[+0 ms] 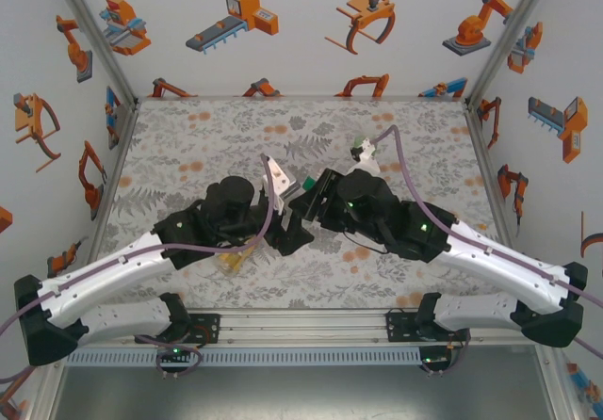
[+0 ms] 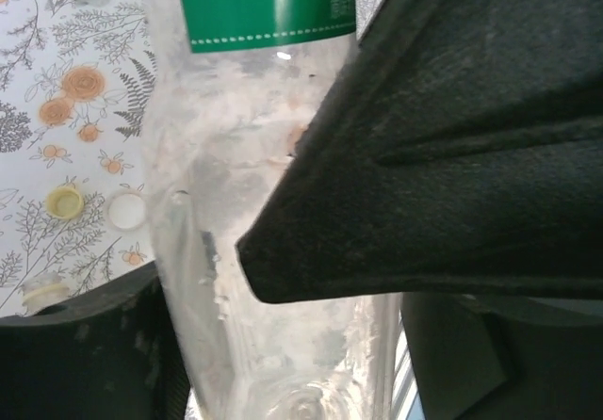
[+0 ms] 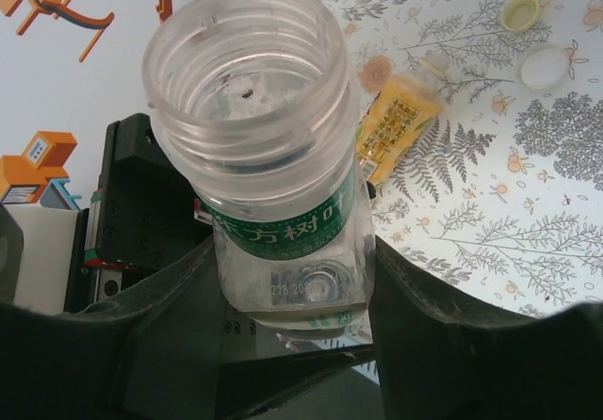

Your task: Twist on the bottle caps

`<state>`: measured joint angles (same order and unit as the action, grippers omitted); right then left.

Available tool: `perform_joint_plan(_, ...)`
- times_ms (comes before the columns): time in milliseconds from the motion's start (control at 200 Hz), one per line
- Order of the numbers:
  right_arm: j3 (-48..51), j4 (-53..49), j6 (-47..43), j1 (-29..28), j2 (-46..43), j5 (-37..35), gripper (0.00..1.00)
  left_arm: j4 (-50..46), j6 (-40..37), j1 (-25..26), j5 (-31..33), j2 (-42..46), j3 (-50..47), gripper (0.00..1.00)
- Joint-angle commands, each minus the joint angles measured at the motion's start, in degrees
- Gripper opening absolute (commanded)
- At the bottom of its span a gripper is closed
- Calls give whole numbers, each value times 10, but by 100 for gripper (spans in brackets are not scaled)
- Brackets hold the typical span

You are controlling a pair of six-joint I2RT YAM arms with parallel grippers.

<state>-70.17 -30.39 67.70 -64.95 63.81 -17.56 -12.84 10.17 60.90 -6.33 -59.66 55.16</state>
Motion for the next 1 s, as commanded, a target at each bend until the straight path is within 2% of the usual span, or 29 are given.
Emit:
perform_joint_plan(0, -17, 14, 4, -4, -8, 6, 34, 4, -1, 1, -9, -10, 17, 59)
perform_joint_plan(120, -16, 11, 0, -4, -11, 4, 37, 4, -1, 1, -1, -4, 13, 52)
perform_joint_plan(270, -18, 0, -26, -2, -25, -13, 57, 1, 2, 0, 32, 14, 1, 45)
perform_joint_plan(366, -22, -17, -46, 8, -39, -20, 64, -4, 4, -1, 52, 29, -9, 43)
perform_joint_plan(601, -40, -76, -106, 87, -59, 35, 66, -19, 13, -3, 77, 75, -32, 32)
perform_joint_plan(996, -47, -115, -212, 226, 19, 186, 66, -42, 40, -7, 97, 159, -64, 14)
